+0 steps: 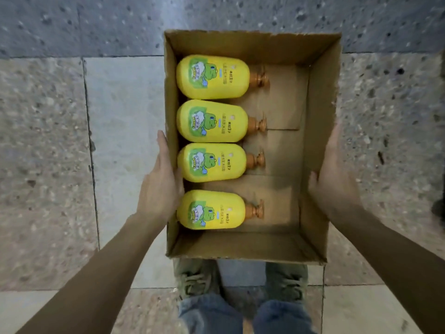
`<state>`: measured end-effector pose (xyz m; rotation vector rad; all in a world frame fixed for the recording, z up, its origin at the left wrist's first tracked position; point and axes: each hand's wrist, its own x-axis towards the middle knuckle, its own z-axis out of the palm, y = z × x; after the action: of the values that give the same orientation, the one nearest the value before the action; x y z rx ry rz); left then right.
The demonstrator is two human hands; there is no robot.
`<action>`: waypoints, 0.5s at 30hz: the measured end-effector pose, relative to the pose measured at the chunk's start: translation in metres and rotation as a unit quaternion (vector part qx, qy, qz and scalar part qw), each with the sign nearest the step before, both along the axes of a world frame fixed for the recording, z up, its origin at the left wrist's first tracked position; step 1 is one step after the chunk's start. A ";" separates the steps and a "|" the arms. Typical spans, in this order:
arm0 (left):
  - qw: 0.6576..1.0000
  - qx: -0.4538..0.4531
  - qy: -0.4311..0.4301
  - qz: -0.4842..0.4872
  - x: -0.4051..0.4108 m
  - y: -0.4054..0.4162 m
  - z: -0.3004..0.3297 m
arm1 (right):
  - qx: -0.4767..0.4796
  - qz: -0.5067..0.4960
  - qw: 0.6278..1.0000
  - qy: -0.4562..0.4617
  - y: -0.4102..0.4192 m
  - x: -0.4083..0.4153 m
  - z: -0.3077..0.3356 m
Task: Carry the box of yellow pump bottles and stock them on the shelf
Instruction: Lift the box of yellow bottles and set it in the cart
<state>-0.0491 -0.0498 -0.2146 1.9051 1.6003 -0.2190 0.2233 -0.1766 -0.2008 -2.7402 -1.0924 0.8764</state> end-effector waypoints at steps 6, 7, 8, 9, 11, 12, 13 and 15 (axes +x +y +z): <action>0.999 0.018 0.009 0.038 0.006 -0.004 -0.012 | 0.008 -0.046 0.999 0.029 -0.016 -0.004 -0.011; 0.999 0.022 0.002 0.039 0.006 -0.004 -0.012 | 0.004 -0.051 0.998 0.030 -0.017 -0.003 -0.012; 0.999 0.026 -0.008 0.040 0.005 -0.004 -0.013 | 0.006 -0.052 0.998 0.031 -0.017 -0.002 -0.014; 0.999 0.028 -0.018 0.042 0.005 -0.003 -0.013 | 0.010 -0.048 0.998 0.034 -0.017 -0.001 -0.014; 0.998 0.026 -0.032 0.047 0.005 -0.003 -0.011 | 0.023 -0.034 0.998 0.039 -0.018 0.001 -0.013; 0.998 0.026 -0.038 0.049 0.005 -0.002 -0.009 | 0.030 -0.032 0.998 0.041 -0.019 0.002 -0.012; 0.998 0.029 -0.042 0.049 0.006 -0.001 -0.006 | 0.031 -0.031 0.998 0.041 -0.020 0.003 -0.009; 0.997 0.038 -0.050 0.045 0.007 0.001 0.004 | 0.031 -0.024 0.999 0.034 -0.019 0.007 0.001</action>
<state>-0.0424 -0.0484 -0.2108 1.8654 1.6435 -0.0237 0.2300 -0.1957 -0.2002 -2.6537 -1.0211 0.9061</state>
